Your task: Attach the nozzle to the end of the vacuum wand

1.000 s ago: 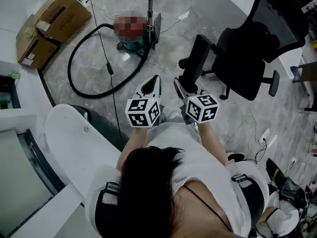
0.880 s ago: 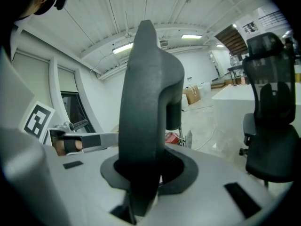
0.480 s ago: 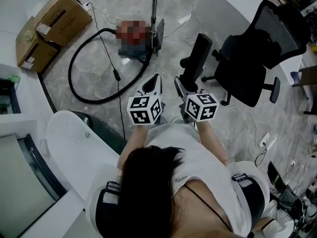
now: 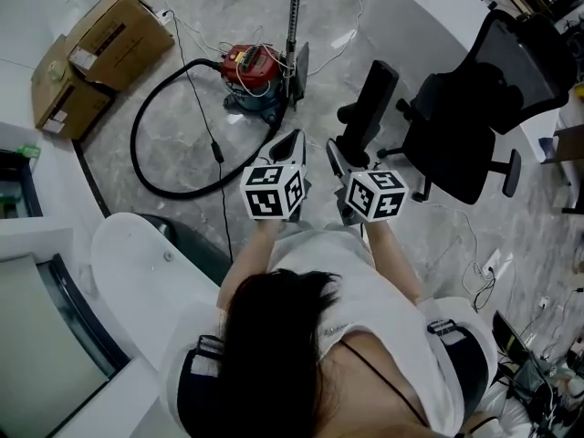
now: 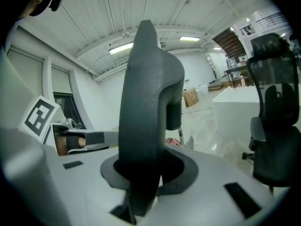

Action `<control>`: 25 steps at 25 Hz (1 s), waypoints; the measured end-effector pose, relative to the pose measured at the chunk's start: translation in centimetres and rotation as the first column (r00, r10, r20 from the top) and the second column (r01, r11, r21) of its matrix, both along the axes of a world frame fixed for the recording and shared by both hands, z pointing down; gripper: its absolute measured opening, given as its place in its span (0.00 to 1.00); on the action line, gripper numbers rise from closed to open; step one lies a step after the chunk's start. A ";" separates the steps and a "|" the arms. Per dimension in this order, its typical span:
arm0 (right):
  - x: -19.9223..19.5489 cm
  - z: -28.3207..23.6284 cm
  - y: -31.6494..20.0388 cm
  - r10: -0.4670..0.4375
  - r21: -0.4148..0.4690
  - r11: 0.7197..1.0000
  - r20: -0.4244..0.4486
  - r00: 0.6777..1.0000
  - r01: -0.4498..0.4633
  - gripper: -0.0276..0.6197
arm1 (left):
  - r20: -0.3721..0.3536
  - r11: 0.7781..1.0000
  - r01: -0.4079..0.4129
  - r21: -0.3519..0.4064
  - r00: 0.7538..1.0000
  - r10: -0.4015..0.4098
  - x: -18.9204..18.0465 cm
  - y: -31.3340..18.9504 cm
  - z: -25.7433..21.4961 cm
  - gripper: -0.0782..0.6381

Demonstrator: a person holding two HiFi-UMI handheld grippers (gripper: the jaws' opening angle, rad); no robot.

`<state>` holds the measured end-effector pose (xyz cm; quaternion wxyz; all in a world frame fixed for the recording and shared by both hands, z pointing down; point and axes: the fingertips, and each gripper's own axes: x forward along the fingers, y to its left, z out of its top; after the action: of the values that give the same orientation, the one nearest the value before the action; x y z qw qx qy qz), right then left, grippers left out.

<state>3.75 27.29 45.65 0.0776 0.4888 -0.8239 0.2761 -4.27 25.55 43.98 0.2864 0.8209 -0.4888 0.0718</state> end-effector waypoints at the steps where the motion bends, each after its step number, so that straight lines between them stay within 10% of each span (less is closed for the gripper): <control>1: 0.0 0.0 -0.3 -0.001 -0.004 1.000 0.001 1.000 0.001 0.18 | 0.021 1.000 -0.002 0.022 1.000 0.001 -0.1 -0.4 -0.4 0.11; 25: -1.4 0.2 -0.8 -0.005 -0.022 1.000 -0.012 1.000 0.004 0.18 | 0.024 1.000 0.005 0.013 1.000 -0.006 -1.7 -1.2 -0.2 0.11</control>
<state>2.38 26.48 45.88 0.0885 0.4878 -0.8214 0.2819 -6.01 24.31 43.77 0.2755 0.8204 -0.4949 0.0779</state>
